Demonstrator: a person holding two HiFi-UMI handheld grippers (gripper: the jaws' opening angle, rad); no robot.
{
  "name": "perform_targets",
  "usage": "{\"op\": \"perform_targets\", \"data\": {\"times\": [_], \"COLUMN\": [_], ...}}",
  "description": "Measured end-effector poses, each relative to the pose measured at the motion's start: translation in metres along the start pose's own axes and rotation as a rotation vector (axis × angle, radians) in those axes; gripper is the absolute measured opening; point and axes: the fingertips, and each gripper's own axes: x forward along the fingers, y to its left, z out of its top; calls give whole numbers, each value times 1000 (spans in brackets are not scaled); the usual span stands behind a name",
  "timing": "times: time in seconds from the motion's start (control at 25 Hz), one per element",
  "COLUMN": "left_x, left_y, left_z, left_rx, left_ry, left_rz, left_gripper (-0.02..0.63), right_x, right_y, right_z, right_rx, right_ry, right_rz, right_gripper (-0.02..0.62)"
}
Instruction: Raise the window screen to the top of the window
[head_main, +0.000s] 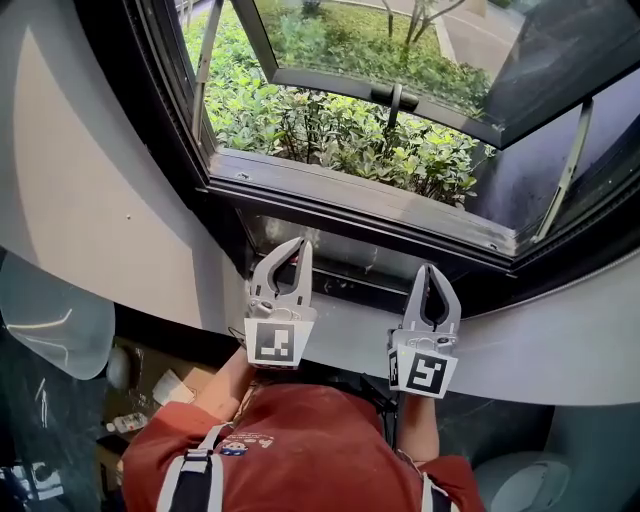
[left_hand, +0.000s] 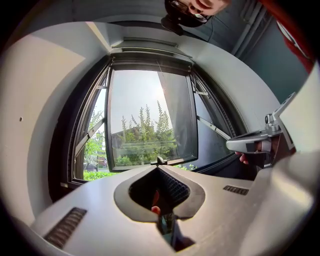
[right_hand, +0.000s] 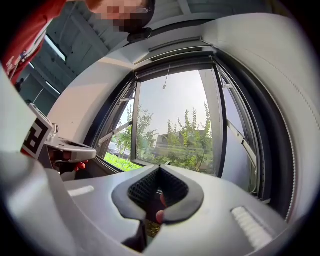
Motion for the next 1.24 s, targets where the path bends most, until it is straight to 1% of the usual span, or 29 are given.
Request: {"op": "perform_targets", "data": {"times": [0.64, 1.04, 1.24], "left_x": [3, 2, 6], "left_y": [8, 15, 20], "left_z": [10, 17, 21], "left_rx": [-34, -46, -44], "left_ry": [-50, -53, -56], "left_rz": [-7, -2, 11], "left_gripper": [6, 6, 6], "right_x": [10, 13, 21], "right_y": [10, 10, 8], "right_z": [12, 18, 24], "right_rx": [-33, -34, -46], "right_ry": [-15, -30, -61], "right_rz": [20, 13, 12], "right_gripper": [9, 9, 9]}}
